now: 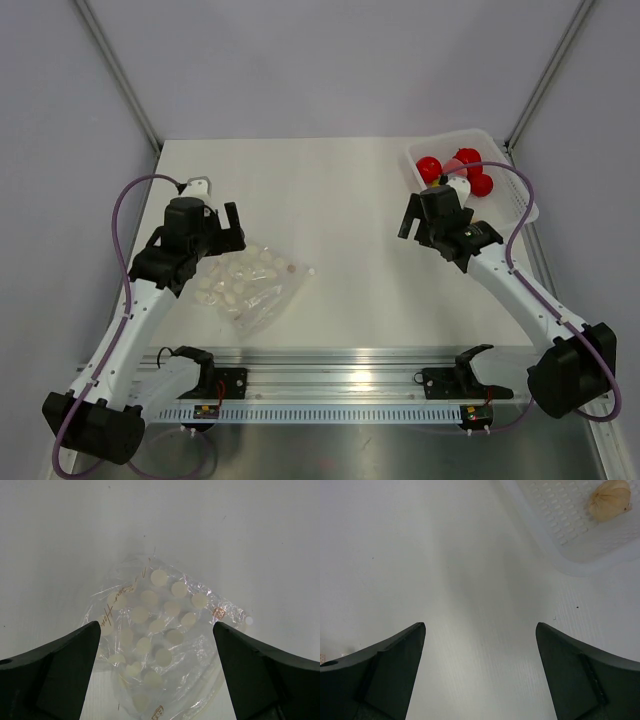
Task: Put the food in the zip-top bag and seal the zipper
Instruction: Pick up the zipper food storage bag at the center of the board.
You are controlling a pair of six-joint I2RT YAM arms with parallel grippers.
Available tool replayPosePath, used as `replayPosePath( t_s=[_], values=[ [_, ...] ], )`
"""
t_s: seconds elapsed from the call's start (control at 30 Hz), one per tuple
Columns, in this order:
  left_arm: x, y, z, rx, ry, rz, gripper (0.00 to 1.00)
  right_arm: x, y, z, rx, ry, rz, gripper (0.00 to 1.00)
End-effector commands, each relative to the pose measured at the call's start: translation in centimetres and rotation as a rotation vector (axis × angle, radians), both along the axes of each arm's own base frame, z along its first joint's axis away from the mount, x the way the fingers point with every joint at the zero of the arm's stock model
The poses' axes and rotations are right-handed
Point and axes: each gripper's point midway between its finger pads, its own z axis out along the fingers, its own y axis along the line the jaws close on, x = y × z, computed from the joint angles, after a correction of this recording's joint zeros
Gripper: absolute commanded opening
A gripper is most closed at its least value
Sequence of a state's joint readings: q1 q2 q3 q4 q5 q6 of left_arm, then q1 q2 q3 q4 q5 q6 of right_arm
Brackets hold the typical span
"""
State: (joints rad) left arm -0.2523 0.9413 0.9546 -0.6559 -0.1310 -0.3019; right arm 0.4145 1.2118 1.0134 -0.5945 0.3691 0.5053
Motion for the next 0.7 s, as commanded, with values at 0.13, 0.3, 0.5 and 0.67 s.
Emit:
replayPosePath(
  t_s=[0.13,0.3,0.5,0.67],
  values=[
    [0.5,-0.1,0.3,0.012,-0.027,-0.013,0.99,0.5,0.7,0.5,0.034,-0.034,0.012,1.00],
    [0.4,-0.6,-0.5,0.064,0.005,-0.047,0.99,0.3,0.8,1.0,0.071,-0.077,0.006,0.99],
    [0.1,-3.7,-1.5,0.141,0.031,-0.139,0.99,0.0,1.1,2.0,0.114,-0.123,0.018,0.99],
    [-1.3,-7.1,-2.9,0.201,0.052,-0.271,0.93,-0.3,1.0,1.9,0.119,-0.124,0.016,0.99]
  ],
)
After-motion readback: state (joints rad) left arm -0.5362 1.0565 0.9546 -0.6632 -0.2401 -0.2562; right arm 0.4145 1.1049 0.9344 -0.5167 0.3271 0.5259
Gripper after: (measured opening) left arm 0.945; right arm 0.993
